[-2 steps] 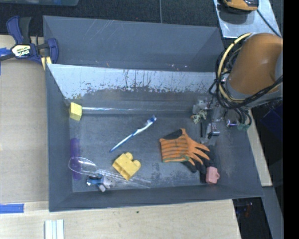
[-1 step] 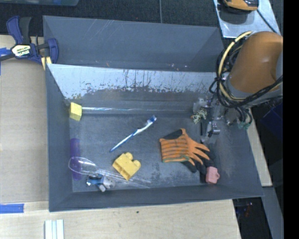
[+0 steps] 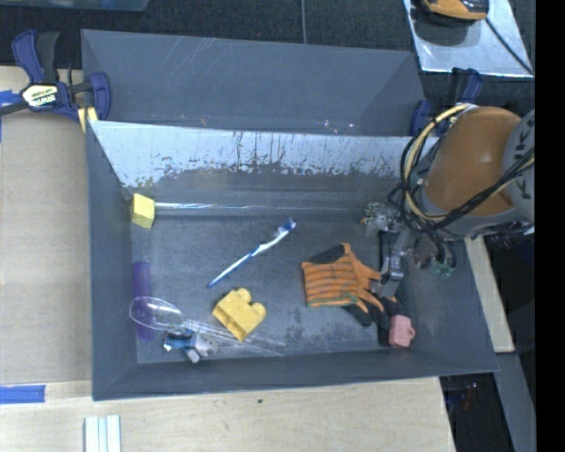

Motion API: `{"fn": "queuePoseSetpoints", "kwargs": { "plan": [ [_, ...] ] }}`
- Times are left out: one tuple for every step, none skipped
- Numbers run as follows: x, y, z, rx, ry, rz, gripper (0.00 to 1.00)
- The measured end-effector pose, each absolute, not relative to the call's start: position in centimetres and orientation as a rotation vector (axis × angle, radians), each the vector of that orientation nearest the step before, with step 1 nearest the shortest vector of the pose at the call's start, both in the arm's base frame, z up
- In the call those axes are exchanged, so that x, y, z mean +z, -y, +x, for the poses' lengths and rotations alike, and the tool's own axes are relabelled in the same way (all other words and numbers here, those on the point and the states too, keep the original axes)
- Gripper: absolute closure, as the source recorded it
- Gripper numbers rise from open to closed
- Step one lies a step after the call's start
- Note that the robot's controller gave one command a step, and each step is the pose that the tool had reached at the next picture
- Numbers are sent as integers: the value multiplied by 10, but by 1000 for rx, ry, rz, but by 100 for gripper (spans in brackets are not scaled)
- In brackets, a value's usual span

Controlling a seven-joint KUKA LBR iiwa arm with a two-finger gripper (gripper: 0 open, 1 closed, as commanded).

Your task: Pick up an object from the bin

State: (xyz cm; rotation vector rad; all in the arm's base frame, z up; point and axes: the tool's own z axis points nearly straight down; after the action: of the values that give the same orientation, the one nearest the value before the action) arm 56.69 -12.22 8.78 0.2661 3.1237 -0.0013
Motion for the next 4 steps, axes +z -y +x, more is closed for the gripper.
{"fn": "queuePoseSetpoints", "kwargs": {
  "plan": [
    [94, 126, 559, -2, -3121, 246, 0],
    [100, 113, 506, 0, -3117, 370, 0],
    [71, 121, 516, -2, -3069, 590, 0],
    [72, 103, 508, 1, -3026, 797, 100]
  ]
}}
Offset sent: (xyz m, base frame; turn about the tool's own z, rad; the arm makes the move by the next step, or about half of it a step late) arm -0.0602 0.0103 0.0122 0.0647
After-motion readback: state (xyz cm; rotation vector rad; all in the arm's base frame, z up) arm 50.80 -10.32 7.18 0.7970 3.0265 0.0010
